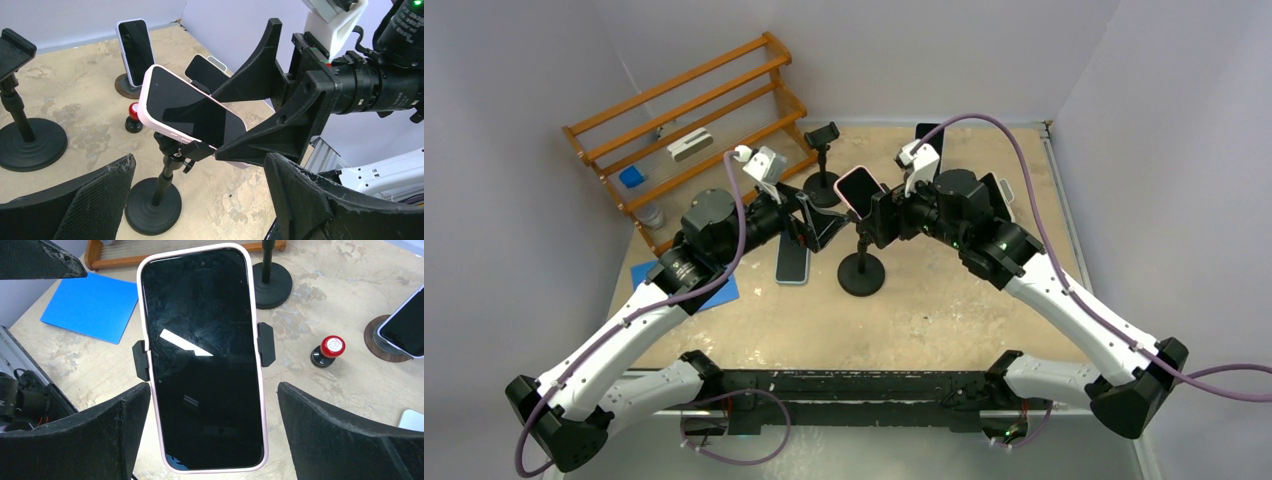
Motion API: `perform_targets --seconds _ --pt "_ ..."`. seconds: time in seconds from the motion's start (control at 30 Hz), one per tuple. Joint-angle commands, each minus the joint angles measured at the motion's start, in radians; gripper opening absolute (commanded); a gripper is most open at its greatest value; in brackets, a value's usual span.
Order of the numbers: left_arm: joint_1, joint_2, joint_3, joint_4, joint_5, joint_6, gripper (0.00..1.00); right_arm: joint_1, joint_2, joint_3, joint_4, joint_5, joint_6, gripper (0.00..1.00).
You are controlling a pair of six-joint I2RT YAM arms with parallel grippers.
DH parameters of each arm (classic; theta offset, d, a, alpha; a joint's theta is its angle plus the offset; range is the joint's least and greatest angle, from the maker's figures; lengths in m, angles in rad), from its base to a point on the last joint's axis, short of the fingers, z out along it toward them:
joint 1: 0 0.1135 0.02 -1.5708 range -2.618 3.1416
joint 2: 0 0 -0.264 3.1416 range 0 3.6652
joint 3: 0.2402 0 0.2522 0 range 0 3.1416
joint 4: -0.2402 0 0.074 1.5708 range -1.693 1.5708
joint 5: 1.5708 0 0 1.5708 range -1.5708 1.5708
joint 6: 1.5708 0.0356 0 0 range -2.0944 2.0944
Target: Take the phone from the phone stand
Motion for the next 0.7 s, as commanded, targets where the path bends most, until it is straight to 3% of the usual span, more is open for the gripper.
perform_targets --seconds 0.0,0.67 --pt "-0.012 -0.01 0.009 0.046 0.007 0.027 0.98 -0.002 0.01 0.008 0.03 -0.022 -0.018 0.99" --pt "-0.034 0.018 0.021 0.021 -0.005 -0.01 0.96 -0.001 0.038 0.046 -0.011 0.042 0.026 0.84"
